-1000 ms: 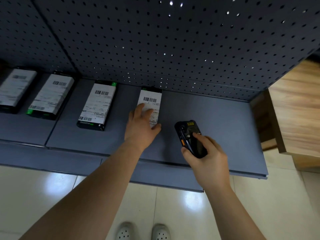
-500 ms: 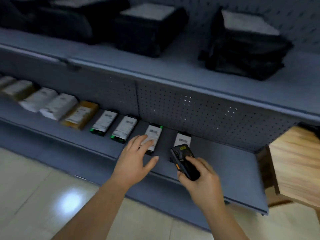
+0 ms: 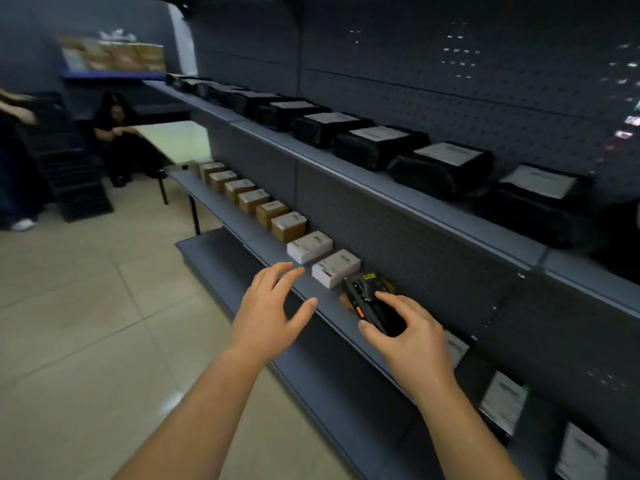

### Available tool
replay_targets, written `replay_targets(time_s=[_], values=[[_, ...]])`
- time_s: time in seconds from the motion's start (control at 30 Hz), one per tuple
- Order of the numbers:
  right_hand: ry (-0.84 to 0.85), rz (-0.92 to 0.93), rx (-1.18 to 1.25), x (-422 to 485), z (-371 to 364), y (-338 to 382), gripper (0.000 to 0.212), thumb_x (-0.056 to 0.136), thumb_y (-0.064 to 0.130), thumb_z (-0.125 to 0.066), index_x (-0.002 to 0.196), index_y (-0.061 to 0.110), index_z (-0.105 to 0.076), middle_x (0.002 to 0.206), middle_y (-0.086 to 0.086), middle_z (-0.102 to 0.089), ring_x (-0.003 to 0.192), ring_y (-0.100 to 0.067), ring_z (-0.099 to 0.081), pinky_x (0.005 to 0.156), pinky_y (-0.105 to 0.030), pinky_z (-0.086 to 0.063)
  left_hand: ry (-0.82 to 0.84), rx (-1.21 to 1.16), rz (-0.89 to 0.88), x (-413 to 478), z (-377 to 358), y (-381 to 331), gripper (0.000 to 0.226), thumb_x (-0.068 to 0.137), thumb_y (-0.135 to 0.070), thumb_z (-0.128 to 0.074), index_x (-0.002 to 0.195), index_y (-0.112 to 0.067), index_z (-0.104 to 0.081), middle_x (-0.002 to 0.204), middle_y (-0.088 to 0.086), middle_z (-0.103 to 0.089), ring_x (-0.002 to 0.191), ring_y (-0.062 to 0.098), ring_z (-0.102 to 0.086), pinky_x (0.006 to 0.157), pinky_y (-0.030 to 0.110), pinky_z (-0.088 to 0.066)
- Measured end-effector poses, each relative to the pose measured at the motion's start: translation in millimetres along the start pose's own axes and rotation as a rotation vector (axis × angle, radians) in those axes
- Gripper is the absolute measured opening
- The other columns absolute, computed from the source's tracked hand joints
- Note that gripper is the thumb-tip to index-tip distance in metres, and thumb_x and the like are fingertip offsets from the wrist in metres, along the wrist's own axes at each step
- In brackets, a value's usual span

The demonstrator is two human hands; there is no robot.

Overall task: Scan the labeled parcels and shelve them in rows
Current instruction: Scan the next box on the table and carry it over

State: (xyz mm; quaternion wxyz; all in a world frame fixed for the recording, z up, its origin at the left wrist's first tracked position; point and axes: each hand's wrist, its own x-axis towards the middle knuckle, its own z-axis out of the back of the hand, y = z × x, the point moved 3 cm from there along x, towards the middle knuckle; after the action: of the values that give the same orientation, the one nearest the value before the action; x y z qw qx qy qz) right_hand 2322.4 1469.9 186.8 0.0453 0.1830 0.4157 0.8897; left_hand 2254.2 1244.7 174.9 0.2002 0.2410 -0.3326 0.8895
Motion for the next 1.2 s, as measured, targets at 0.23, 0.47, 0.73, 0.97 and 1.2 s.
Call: replay_targets(time_s=[0.23, 0.47, 0.73, 0.97, 1.2], values=[[0.164, 0.106, 0.071, 105.6, -172.4, 94.9, 0.05, 0.076, 0.039, -0.08, 0.123, 0.037, -0.065, 0.105, 0.029, -0.053, 0.1, 0.006, -0.05, 0.091, -0.02, -0.045, -0.09, 0.101, 0.193, 56.2, 90.3, 180.1, 0.062, 0.087, -0.058, -0.05, 0.137, -0.022, -0.052, 0.141, -0.004, -0.047, 0.133, 0.018, -0.043, 0.107, 0.042, -0.04], [0.307, 0.236, 0.217, 229.2, -375.0, 172.4, 0.054, 0.068, 0.05, -0.074, 0.119, 0.035, -0.067, 0.109, 0.024, -0.06, 0.103, -0.001, -0.058, 0.09, -0.035, -0.054, -0.137, 0.253, 0.402, 115.7, 157.9, 354.9, 0.065, 0.084, -0.06, -0.049, 0.138, -0.024, -0.05, 0.141, -0.005, -0.046, 0.13, 0.016, -0.041, 0.109, 0.038, -0.037], [0.488, 0.395, 0.265, 367.5, -579.3, 313.8, 0.052, 0.07, 0.047, -0.076, 0.12, 0.039, -0.065, 0.104, 0.031, -0.057, 0.099, 0.003, -0.058, 0.086, -0.022, -0.049, -0.273, 0.413, 0.61, 199.8, 272.5, 540.9, 0.06, 0.09, -0.05, -0.06, 0.142, -0.024, -0.046, 0.144, -0.008, -0.04, 0.134, 0.01, -0.034, 0.109, 0.026, -0.028], [0.532, 0.424, 0.257, 465.0, -754.3, 384.4, 0.049, 0.071, 0.041, -0.081, 0.118, 0.039, -0.067, 0.103, 0.036, -0.055, 0.099, 0.009, -0.055, 0.081, -0.01, -0.041, -0.263, 0.394, 0.633, 270.0, 314.3, 729.8, 0.06, 0.089, -0.053, -0.059, 0.141, -0.025, -0.046, 0.145, -0.012, -0.039, 0.134, 0.007, -0.032, 0.109, 0.025, -0.028], [0.435, 0.304, 0.23, 609.8, -888.7, 443.2, 0.049, 0.072, 0.04, -0.081, 0.118, 0.037, -0.067, 0.105, 0.029, -0.059, 0.098, 0.004, -0.059, 0.082, -0.022, -0.052, -0.157, 0.354, 0.578, 417.4, 343.6, 916.0, 0.061, 0.09, -0.058, -0.054, 0.142, -0.027, -0.045, 0.145, -0.011, -0.039, 0.135, 0.007, -0.033, 0.111, 0.033, -0.033]])
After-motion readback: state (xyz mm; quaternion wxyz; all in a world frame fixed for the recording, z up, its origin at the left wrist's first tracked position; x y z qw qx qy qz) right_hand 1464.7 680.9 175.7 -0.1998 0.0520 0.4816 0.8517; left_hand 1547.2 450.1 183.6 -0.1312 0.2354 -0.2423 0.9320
